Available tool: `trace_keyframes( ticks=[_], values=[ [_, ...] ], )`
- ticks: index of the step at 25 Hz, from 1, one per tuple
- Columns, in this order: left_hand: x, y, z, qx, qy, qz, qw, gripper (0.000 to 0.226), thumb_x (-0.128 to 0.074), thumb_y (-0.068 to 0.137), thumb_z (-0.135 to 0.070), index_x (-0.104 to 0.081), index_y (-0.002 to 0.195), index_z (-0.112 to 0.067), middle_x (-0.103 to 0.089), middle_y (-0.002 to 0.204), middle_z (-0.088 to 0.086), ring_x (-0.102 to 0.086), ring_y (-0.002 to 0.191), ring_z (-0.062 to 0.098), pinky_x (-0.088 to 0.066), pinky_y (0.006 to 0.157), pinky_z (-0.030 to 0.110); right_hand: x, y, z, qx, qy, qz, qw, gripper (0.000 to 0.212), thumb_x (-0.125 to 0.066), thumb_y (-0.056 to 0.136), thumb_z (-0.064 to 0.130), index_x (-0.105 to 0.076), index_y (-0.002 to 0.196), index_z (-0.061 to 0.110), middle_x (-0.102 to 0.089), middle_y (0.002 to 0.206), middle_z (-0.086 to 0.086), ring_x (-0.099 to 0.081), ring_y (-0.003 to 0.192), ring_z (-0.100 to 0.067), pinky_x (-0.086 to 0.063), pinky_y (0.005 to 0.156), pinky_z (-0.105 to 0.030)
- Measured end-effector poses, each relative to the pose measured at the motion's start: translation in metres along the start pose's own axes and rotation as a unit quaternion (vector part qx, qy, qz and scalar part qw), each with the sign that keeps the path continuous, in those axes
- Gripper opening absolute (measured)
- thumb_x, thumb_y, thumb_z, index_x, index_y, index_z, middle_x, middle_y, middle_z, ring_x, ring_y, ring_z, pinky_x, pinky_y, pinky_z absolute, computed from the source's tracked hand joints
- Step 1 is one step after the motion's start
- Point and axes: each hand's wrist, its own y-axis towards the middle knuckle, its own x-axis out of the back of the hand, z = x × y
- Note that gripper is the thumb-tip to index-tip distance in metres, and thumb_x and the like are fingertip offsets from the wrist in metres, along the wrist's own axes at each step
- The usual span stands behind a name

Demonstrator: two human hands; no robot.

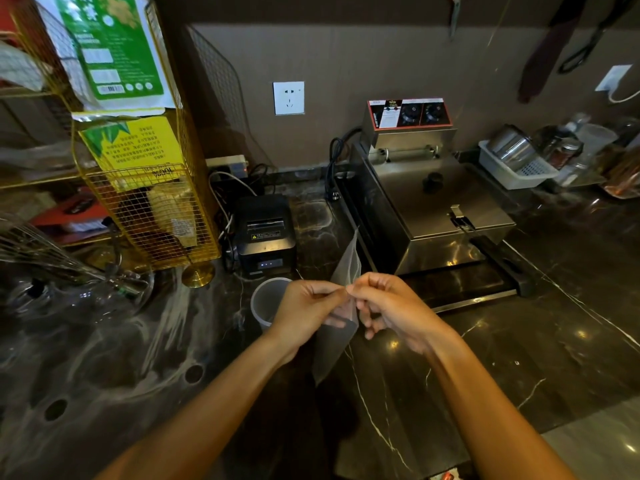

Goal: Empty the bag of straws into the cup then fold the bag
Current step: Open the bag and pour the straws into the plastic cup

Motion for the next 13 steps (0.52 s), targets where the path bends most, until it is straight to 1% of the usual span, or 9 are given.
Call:
trace_keyframes(
  ticks=[2,5,7,10,11,13],
  values=[
    [-0.001,-0.002,0.001,-0.004,0.022,-0.005,1.000,0.015,-0.067,0.096,-0.009,-0.080,0.102,-0.005,-0.080,0.087,0.009,-0.075,0.074,0.013,-0.062,0.065,0.022,-0.002,-0.001,0.001,-0.004,-0.022,-0.016,1.000,0.018,-0.065,0.098,0.019,-0.069,0.093,0.002,-0.056,0.064,-0.001,-0.057,0.055,-0.011,-0.055,0.054,-0.029],
    [0.003,-0.005,0.001,-0.027,0.056,-0.063,0.996,0.015,-0.065,0.096,-0.003,-0.078,0.089,-0.002,-0.075,0.074,0.006,-0.069,0.064,0.009,-0.058,0.061,0.021,0.004,-0.004,0.001,-0.015,-0.063,-0.090,0.994,0.019,-0.063,0.096,0.014,-0.065,0.078,0.009,-0.055,0.064,-0.003,-0.054,0.051,-0.010,-0.054,0.056,-0.029],
    [0.009,-0.005,-0.001,-0.034,0.082,-0.077,0.993,0.017,-0.065,0.095,-0.002,-0.077,0.082,-0.003,-0.072,0.069,0.003,-0.067,0.061,0.007,-0.057,0.060,0.020,0.009,-0.006,0.002,-0.032,-0.091,-0.124,0.988,0.017,-0.063,0.093,0.013,-0.063,0.075,0.011,-0.057,0.069,-0.005,-0.055,0.053,-0.011,-0.053,0.056,-0.029],
    [0.006,-0.007,-0.003,-0.011,0.119,-0.021,0.993,0.017,-0.066,0.095,-0.004,-0.074,0.081,-0.011,-0.070,0.068,0.000,-0.068,0.063,0.005,-0.058,0.061,0.020,0.005,-0.005,0.002,-0.049,-0.172,-0.148,0.973,0.009,-0.064,0.094,0.020,-0.063,0.088,0.013,-0.067,0.081,-0.005,-0.062,0.060,-0.013,-0.051,0.050,-0.023],
    [0.004,-0.008,-0.004,-0.005,0.127,-0.004,0.992,0.017,-0.065,0.096,-0.005,-0.073,0.082,-0.012,-0.069,0.070,-0.001,-0.068,0.064,0.005,-0.060,0.062,0.021,0.002,-0.003,0.002,-0.037,-0.191,-0.165,0.967,0.010,-0.065,0.095,0.024,-0.063,0.092,0.014,-0.068,0.083,-0.005,-0.064,0.061,-0.013,-0.051,0.049,-0.022],
    [0.000,-0.008,-0.005,-0.003,0.139,0.018,0.990,0.017,-0.064,0.096,-0.007,-0.072,0.083,-0.014,-0.069,0.072,-0.002,-0.069,0.067,0.006,-0.061,0.065,0.023,-0.002,0.002,0.001,0.008,-0.216,-0.192,0.957,0.017,-0.064,0.097,0.030,-0.065,0.092,0.014,-0.070,0.079,-0.006,-0.066,0.057,-0.011,-0.054,0.049,-0.024]
  ],
)
